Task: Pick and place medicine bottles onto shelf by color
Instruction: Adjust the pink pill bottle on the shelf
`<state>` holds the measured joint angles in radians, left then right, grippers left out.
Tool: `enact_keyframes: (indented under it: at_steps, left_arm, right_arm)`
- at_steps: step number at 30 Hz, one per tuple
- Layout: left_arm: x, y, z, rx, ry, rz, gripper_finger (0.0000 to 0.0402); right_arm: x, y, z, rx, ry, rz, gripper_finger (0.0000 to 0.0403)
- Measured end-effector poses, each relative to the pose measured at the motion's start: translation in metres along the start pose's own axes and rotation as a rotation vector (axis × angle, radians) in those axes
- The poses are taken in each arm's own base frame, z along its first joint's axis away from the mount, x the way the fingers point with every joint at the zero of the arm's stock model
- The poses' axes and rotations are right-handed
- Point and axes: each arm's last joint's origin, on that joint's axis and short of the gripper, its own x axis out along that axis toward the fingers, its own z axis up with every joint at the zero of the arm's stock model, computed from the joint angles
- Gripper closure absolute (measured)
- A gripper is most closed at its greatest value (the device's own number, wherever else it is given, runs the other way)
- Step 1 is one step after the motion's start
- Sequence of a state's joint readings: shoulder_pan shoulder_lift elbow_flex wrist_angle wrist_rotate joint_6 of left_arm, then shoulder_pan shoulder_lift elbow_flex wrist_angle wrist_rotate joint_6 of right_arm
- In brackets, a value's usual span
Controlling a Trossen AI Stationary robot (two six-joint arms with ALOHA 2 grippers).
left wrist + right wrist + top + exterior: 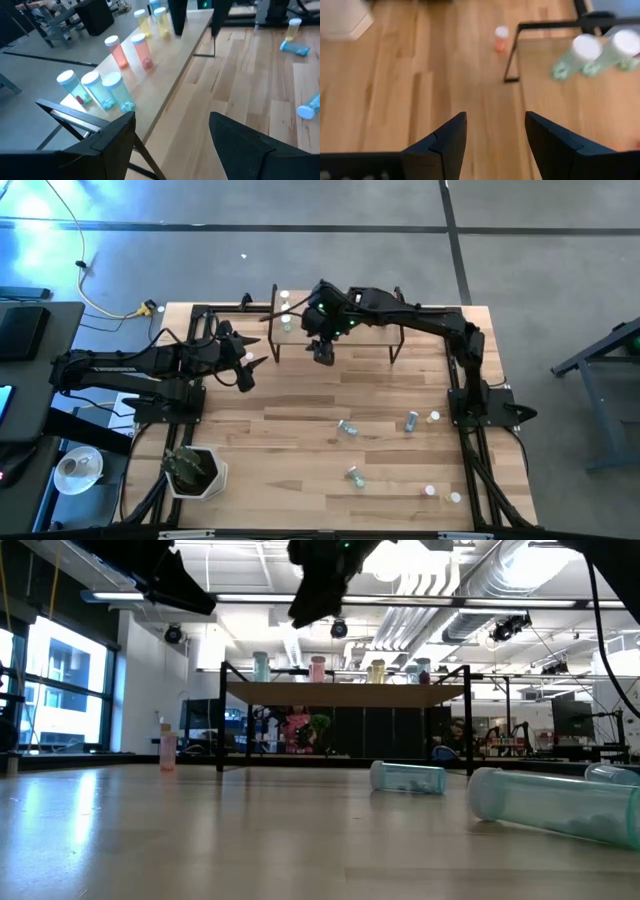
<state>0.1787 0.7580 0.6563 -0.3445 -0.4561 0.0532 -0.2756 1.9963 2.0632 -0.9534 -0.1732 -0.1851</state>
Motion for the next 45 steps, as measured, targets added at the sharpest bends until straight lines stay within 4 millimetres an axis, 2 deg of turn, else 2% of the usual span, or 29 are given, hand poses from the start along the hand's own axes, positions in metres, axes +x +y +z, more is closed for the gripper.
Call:
enact_keyframes:
  at_steps: [4, 7, 10, 14, 19, 25, 31, 36, 45]
  left_arm:
    - [0.0, 0.0, -0.002, 0.009, 0.02, -0.001, 0.0161]
    - [0.0, 0.0, -0.003, 0.012, 0.03, -0.002, 0.0161]
    - [0.0, 0.0, -0.003, 0.0, 0.03, -0.001, 0.0161]
    - [0.0, 0.0, -0.003, 0.0, 0.031, -0.001, 0.0161]
    - [0.0, 0.0, -0.003, 0.007, 0.031, -0.001, 0.0161]
    - [0.0, 0.0, -0.003, 0.009, 0.03, -0.001, 0.0161]
    - [0.0, 0.0, -0.002, 0.069, 0.019, 0.0, 0.0161]
    - [0.0, 0.0, 0.001, 0.137, -0.005, 0.003, 0.0161]
    - [0.0, 0.0, 0.001, 0.135, -0.012, 0.004, 0.0161]
  right_arm:
    - [-0.017, 0.005, -0.003, -0.014, 0.024, 0.025, 0.021]
    - [-0.022, 0.007, -0.006, -0.014, 0.049, 0.032, 0.021]
    - [-0.018, 0.008, -0.013, -0.01, 0.075, 0.042, 0.021]
    - [-0.001, 0.009, -0.033, 0.025, 0.09, 0.056, 0.021]
    - [-0.004, 0.013, -0.053, 0.047, -0.007, 0.039, 0.021]
    - [-0.007, 0.017, -0.073, 0.0, -0.256, -0.024, 0.021]
    - [0.013, 0.012, -0.099, -0.017, -0.354, -0.182, 0.021]
    - [0.028, 0.007, -0.104, 0.011, -0.373, -0.302, 0.021]
    - [0.045, -0.008, -0.11, 0.054, -0.367, -0.331, 0.021]
